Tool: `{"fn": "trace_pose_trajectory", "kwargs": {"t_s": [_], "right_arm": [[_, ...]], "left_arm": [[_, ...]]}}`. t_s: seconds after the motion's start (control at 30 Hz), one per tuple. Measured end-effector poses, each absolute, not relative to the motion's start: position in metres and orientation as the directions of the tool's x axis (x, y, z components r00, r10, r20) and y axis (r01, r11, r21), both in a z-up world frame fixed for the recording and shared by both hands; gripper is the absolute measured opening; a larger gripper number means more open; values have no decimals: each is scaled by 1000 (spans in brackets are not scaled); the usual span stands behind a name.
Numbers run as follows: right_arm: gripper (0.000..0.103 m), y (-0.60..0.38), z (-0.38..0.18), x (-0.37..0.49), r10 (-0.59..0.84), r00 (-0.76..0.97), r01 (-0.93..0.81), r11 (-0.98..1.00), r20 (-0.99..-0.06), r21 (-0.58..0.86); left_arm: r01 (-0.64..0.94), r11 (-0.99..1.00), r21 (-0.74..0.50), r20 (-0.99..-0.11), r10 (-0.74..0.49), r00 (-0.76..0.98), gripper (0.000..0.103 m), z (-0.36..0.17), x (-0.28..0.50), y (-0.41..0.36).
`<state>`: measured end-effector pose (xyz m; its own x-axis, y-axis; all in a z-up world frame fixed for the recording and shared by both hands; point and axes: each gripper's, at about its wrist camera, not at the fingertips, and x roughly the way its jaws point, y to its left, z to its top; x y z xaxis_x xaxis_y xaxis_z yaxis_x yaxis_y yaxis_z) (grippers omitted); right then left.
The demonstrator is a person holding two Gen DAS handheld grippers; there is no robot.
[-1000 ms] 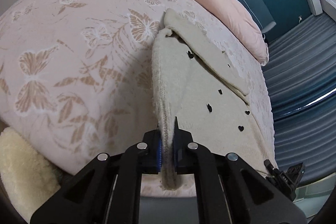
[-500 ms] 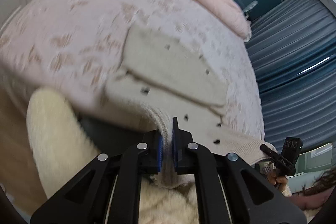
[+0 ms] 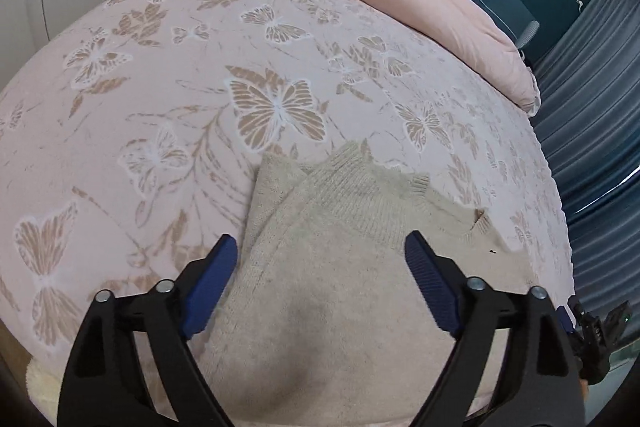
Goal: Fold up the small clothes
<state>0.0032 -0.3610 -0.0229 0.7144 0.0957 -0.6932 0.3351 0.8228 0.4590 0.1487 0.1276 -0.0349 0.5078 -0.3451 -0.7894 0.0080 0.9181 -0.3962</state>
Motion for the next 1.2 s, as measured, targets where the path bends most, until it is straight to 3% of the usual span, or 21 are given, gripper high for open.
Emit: {"fn": "trace_pose_trajectory", "kwargs": {"t_s": [0.13,0.2,0.23,0.27,0.3,0.33,0.37,0.4,0.43,0.5,0.63,0.7,0.8,0.87,0.97,1.07,1.1,1.2], "right_arm": [[71,-366,-44,34,58,636,372,850,-769,372],[81,-367,-54,48,23,607,403,853,-794,332],[81,-366,-60,56,2,582,416,858,-813,300],[81,-363,-66,64,-9,559,420,865,-829,273],[78,-360,-71,70,-10,545,411,875,-838,257],[73,-356,-75,75,-4,534,393,887,-845,244],[52,-350,-77,79,2,523,370,900,-852,229],[20,-345,-76,80,-3,516,351,913,-856,208],[13,-342,-72,77,-1,527,337,918,-850,208],[10,-345,-50,63,83,613,313,888,-785,338],[10,-362,-6,49,83,735,285,863,-673,417],[9,-377,-23,66,45,692,337,863,-721,377],[10,-398,-87,92,98,550,432,816,-829,383],[10,-398,-105,96,97,520,436,824,-849,361],[20,-389,-75,86,25,553,445,836,-833,321],[22,-360,-28,63,-96,615,400,893,-782,205],[22,-347,-17,57,-85,634,372,905,-769,206],[22,-290,-11,49,137,655,215,909,-744,356]], "left_arm": [[26,933,-358,-836,-333,437,87,-61,184,104],[38,930,-365,-839,-346,421,87,-70,198,92],[46,931,-362,-839,-347,419,86,-74,204,88],[50,939,-342,-849,-331,412,72,-77,209,83],[59,944,-323,-864,-320,389,43,-82,214,78],[68,949,-306,-880,-310,360,29,-86,219,73],[67,953,-294,-889,-299,348,11,-87,221,73],[62,947,-314,-878,-315,360,9,-82,219,77],[54,940,-336,-862,-330,385,8,-74,217,84],[49,930,-365,-825,-347,447,8,-49,209,97],[29,934,-356,-801,-321,506,8,-21,215,112],[12,956,-292,-827,-259,498,8,-34,230,109],[-56,964,-260,-885,-214,414,8,-77,251,104],[-74,973,-216,-911,-174,374,9,-100,252,100],[-54,979,-199,-895,-159,416,15,-84,241,96],[-30,984,-175,-862,-138,488,21,-45,215,96],[-23,983,-180,-845,-143,516,29,-32,204,94],[41,958,-285,-805,-263,532,34,-11,161,78]]}}
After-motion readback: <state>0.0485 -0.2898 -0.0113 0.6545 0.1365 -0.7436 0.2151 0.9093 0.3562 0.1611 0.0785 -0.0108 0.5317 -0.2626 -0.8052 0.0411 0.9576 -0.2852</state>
